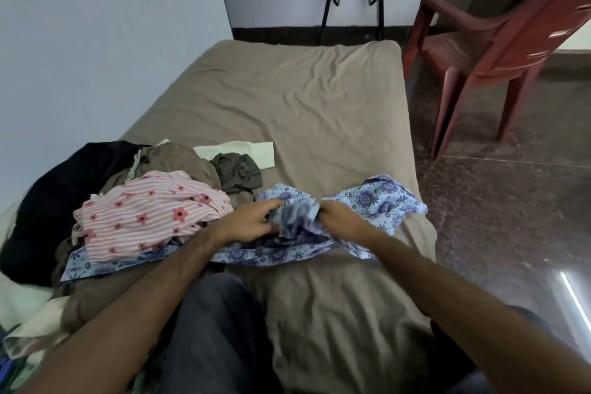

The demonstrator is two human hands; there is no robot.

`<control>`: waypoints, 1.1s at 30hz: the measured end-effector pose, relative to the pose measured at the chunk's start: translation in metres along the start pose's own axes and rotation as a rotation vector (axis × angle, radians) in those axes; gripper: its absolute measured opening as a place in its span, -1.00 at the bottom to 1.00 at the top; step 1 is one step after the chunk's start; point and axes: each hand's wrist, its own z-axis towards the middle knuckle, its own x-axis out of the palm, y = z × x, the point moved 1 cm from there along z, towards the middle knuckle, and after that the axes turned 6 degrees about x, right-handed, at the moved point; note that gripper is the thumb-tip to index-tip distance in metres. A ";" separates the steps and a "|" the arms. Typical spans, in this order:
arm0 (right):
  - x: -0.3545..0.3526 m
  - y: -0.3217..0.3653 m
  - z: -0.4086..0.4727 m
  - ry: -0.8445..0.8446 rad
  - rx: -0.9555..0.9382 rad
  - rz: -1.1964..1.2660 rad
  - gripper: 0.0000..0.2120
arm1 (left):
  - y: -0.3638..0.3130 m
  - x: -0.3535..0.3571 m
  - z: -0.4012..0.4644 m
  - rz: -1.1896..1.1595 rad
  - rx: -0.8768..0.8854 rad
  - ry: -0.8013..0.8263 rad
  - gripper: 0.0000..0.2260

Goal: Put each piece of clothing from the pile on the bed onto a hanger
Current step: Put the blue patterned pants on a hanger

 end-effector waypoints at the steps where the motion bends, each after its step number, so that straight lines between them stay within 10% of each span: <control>1: -0.022 0.005 -0.001 -0.006 0.023 0.123 -0.78 | -0.011 -0.008 0.000 -0.099 -0.043 -0.032 -0.51; 7: -0.140 0.063 -0.025 -0.053 -0.145 0.532 -0.67 | -0.102 -0.086 0.013 -0.552 -0.010 -0.412 -0.74; 11: -0.188 0.117 -0.068 0.106 -0.309 0.358 -0.61 | -0.163 -0.156 0.017 -0.539 0.160 -0.444 -0.88; 18: -0.275 0.181 -0.116 -0.421 -0.490 0.319 -0.78 | -0.198 -0.243 -0.019 -0.006 0.434 -0.346 -0.51; 29: -0.330 0.258 -0.212 -0.610 -0.773 -0.424 -0.77 | -0.247 -0.347 -0.118 0.878 0.715 -0.532 -0.43; 33: -0.347 0.268 -0.238 -0.613 -0.827 -0.502 -0.76 | -0.259 -0.383 -0.126 0.896 0.624 -0.531 -0.69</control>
